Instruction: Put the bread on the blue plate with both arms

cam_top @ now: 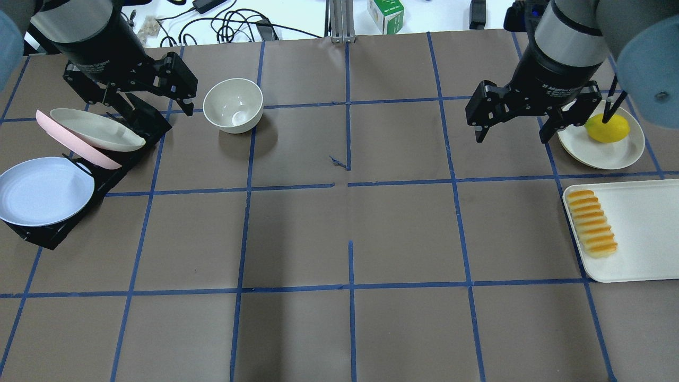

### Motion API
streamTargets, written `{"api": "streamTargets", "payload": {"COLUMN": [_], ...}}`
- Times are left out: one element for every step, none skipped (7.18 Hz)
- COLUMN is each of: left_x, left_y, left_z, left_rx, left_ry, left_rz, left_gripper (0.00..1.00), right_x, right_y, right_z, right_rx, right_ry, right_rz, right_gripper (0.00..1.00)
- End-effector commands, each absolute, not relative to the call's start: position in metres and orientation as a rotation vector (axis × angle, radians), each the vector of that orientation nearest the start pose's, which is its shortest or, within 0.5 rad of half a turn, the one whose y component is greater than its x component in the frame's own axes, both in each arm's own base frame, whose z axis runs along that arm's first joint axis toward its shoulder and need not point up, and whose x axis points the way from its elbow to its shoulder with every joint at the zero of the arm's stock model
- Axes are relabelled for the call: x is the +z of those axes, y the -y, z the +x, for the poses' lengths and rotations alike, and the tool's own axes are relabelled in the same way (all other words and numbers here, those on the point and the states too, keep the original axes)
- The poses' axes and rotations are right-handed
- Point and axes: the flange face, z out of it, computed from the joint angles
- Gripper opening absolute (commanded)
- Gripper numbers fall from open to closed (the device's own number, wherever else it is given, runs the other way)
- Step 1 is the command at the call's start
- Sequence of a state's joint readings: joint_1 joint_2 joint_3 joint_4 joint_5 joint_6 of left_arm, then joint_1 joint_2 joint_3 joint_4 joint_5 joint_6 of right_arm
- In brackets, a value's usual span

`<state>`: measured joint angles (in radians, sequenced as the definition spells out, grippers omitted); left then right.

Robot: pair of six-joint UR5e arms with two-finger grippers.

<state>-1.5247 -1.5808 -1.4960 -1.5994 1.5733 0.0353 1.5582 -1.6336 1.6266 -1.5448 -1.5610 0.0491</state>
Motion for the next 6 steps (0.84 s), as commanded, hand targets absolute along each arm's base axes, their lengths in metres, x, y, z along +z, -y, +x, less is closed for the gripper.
{"api": "streamTargets", "payload": {"left_x": [0.517,0.517,0.526,0.534,0.54,0.541], "left_y": [0.504,0.504,0.492,0.481,0.472,0.467], "left_z": [-0.11,-0.11,-0.11,-0.096,-0.053,0.001], "left_rx": [-0.058,-0.058,-0.066,-0.002,0.03,0.076], "left_ry": [-3.138,-3.138,-3.129,-3.127,-3.039,-3.002], "left_rz": [-0.017,-0.017,-0.022,-0.055,-0.217,-0.407], "left_gripper": [1.0,1.0,1.0,1.0,1.0,1.0], "right_x": [0.488,0.487,0.481,0.482,0.482,0.488], "right_y": [0.465,0.465,0.466,0.466,0.467,0.462], "right_z": [0.129,0.128,0.124,0.125,0.12,0.121], "right_rx": [0.029,0.032,0.05,0.05,0.051,0.031], "right_ry": [-3.125,-3.126,-3.12,-3.119,-3.135,-3.131], "right_rz": [0.096,0.099,0.103,0.094,0.101,0.101], "right_gripper": [1.0,1.0,1.0,1.0,1.0,1.0]}}
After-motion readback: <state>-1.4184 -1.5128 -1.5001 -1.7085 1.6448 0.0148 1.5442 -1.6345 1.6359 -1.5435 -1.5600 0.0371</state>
